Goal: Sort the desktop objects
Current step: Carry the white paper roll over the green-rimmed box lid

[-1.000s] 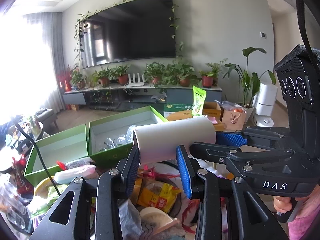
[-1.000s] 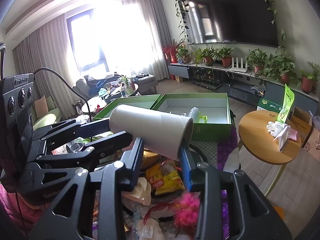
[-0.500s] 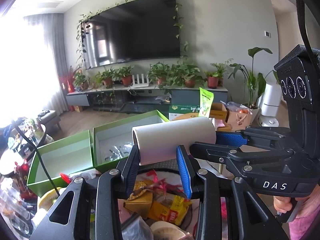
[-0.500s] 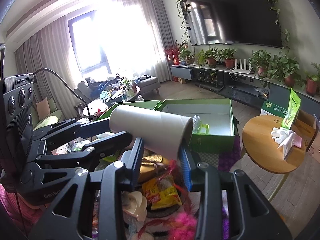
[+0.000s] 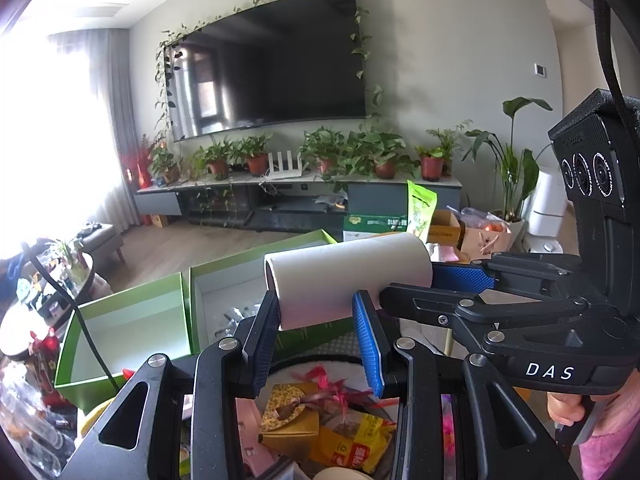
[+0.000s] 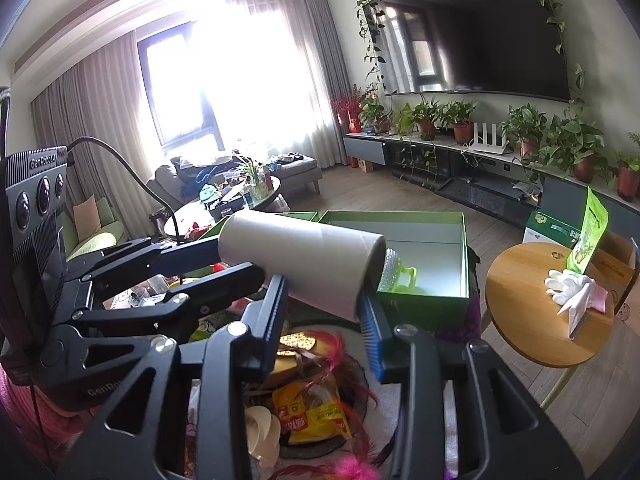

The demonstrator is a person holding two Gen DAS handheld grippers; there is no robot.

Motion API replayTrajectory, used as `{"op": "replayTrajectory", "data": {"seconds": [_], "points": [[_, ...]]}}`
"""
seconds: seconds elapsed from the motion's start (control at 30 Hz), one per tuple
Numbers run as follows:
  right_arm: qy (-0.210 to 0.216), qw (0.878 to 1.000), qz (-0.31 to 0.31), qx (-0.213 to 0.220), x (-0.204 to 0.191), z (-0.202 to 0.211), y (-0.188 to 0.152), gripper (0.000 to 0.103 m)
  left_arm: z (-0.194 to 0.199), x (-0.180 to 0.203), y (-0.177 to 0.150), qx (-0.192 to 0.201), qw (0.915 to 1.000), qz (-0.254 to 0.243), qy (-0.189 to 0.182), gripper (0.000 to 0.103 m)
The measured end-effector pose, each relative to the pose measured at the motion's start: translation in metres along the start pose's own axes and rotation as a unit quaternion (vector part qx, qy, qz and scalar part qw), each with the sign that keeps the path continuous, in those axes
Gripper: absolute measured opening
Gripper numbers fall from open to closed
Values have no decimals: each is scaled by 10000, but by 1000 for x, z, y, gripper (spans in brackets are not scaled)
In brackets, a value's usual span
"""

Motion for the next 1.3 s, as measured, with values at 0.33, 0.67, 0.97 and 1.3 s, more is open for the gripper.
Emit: {"op": "replayTrajectory", "data": {"seconds": [0.33, 0.67, 0.97, 1.3], "points": [[-22, 10000, 17, -44, 15, -18, 5, 37, -21, -4, 4, -83, 10000, -48, -1, 38], [-43, 10000, 67, -51, 25, -31, 10, 37, -44, -7, 7, -115, 9998, -134, -4, 37], [-90, 9999, 129, -56, 36, -39, 14, 37, -62, -7, 11, -180, 9997, -171, -47, 37], [-131, 9996, 223, -84, 52, -53, 25, 37, -82, -6, 14, -274, 9994, -200, -58, 37]]}}
Point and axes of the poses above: each gripper's, at about its wrist camera, not at the fingertips, and z roughly against the way its jaws point, x to its right, y to its top, the point moved 8 cm from there along -z, roughly the way its jaws point, and after that the axes turned 14 degrees about x, right-handed, at the moved point
